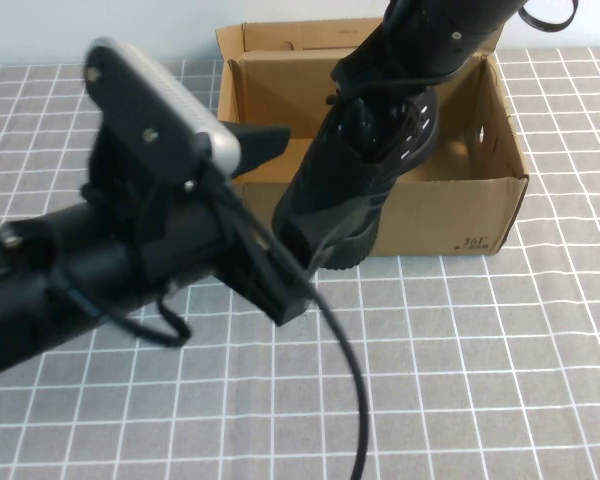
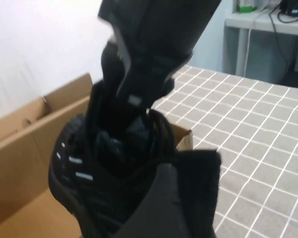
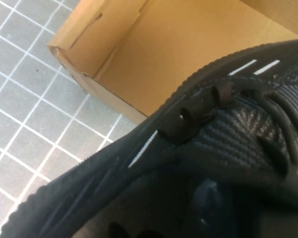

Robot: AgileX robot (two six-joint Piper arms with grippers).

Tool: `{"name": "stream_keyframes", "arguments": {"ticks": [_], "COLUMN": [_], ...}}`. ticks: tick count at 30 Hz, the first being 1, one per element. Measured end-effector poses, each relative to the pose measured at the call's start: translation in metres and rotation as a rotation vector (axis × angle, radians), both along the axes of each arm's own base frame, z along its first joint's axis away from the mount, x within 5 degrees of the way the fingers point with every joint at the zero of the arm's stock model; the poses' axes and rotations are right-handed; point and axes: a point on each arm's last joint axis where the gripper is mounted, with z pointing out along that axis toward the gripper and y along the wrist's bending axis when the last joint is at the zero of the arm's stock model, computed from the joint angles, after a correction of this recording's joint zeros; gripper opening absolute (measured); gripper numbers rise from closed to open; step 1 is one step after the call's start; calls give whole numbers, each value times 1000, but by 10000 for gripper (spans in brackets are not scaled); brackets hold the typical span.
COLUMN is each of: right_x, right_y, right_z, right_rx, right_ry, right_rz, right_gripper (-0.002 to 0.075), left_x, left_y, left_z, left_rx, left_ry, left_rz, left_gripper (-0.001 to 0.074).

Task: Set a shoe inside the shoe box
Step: Hand over the shoe

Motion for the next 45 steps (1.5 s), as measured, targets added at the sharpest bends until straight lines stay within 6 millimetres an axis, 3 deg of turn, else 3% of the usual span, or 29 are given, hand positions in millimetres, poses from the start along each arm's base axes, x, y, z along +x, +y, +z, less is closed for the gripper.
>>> {"name": "stream_keyframes", "arguments": {"ticks": [9, 18, 28, 32, 45], "right_x": [-1, -1, -2, -3, -4], "right_y": [3, 3, 4, 5, 6], "right_z": [1, 1, 1, 1, 1], "right_rx": [32, 38, 43, 50, 45], "right_ry": [11, 13, 14, 17, 21], "right_rz": [9, 11, 32, 44, 59], "right_gripper": [-6, -6, -6, -6, -6], "left_x": [36, 61, 74, 77, 83], "left_y": [-18, -33, -37, -38, -34], "left_z": [-35, -36, -47, -52, -55], "left_rx": [131, 150, 184, 197, 224], "left_ry": [43, 46, 70, 81, 85], "left_rz": [70, 102, 144, 157, 225], "left_gripper": [650, 650, 646, 593, 298]}}
